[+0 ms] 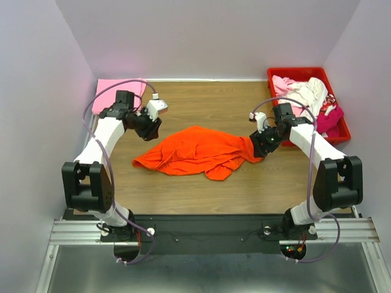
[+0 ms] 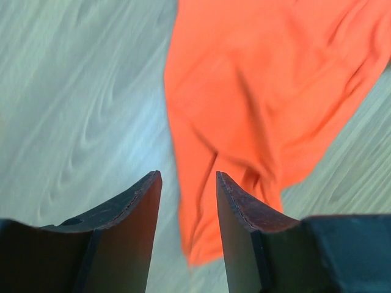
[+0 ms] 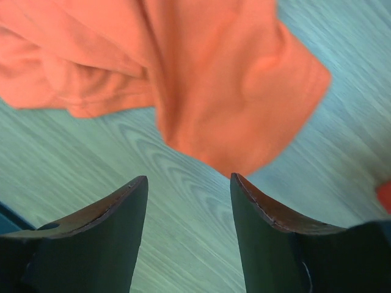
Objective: Fold and stack the t-shirts
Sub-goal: Flatten the tshirt out
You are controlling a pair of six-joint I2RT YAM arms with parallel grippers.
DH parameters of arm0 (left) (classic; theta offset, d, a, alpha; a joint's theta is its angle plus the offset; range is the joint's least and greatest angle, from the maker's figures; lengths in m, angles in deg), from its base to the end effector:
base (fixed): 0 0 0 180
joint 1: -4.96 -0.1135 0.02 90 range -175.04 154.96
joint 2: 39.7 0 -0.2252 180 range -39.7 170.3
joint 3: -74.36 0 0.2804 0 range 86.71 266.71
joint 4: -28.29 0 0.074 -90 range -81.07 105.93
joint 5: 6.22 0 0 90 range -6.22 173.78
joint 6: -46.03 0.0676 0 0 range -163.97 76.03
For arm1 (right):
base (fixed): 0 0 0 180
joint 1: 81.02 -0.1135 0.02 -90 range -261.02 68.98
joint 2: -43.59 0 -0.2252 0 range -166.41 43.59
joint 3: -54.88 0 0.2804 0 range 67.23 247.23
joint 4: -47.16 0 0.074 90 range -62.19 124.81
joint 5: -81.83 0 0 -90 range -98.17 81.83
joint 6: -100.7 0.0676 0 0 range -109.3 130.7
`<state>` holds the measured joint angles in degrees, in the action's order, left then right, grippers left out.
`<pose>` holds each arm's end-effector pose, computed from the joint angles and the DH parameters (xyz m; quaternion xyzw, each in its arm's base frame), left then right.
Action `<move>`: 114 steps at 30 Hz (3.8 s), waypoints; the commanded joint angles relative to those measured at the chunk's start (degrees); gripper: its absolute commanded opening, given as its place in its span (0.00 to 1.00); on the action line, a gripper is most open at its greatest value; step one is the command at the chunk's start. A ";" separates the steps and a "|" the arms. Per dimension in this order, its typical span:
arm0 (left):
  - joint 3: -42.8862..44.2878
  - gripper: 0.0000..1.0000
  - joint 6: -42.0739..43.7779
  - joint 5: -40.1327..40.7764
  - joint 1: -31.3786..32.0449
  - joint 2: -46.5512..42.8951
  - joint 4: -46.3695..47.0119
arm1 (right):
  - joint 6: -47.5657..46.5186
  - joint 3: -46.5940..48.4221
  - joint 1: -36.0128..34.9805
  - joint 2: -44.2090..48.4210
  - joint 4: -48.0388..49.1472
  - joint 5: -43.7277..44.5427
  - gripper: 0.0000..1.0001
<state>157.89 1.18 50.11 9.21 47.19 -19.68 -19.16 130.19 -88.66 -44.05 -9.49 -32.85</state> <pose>0.3653 -0.0647 0.2202 0.4645 0.7805 -0.1453 0.3924 0.3265 0.0723 0.1522 -0.3457 0.8970 0.1719 0.2153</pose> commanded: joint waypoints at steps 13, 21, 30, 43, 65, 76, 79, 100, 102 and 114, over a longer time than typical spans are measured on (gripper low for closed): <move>6.78 0.48 -14.56 -4.56 2.16 11.99 5.82 | -5.11 -1.87 3.33 0.54 1.14 4.12 0.50; 6.34 0.48 -15.09 -3.68 2.16 12.25 5.64 | -2.30 -1.44 3.42 -4.12 7.38 11.42 0.49; 6.25 0.48 -14.38 -3.24 2.08 11.81 4.68 | -14.52 -7.94 4.91 0.01 9.66 12.38 0.49; 6.08 0.49 -14.73 -2.54 2.08 11.98 4.59 | -10.39 -10.93 4.83 -5.35 19.86 6.14 0.49; 5.38 0.47 -23.17 0.54 4.27 20.51 11.89 | -10.56 -12.78 4.91 2.12 20.04 7.29 0.01; 4.06 0.47 -24.14 0.10 4.54 23.76 12.06 | -10.47 -11.98 4.91 1.15 19.42 7.20 0.01; 4.85 0.47 -24.75 -0.17 4.54 24.81 12.06 | -10.39 -11.63 4.83 1.06 19.33 7.29 0.01; 7.75 0.17 -26.25 -3.95 4.98 25.26 12.67 | -10.83 -11.28 4.91 0.54 18.72 7.64 0.01; 7.57 0.10 -26.34 -3.25 4.98 24.73 13.29 | -10.83 -11.19 4.91 0.54 18.72 7.46 0.01; 11.08 0.00 -25.63 2.12 0.24 15.16 11.90 | -11.70 -6.98 5.27 2.12 16.61 10.62 0.01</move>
<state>164.06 -25.03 50.85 12.60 70.14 -7.38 -29.74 119.00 -83.98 -43.46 7.78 -23.91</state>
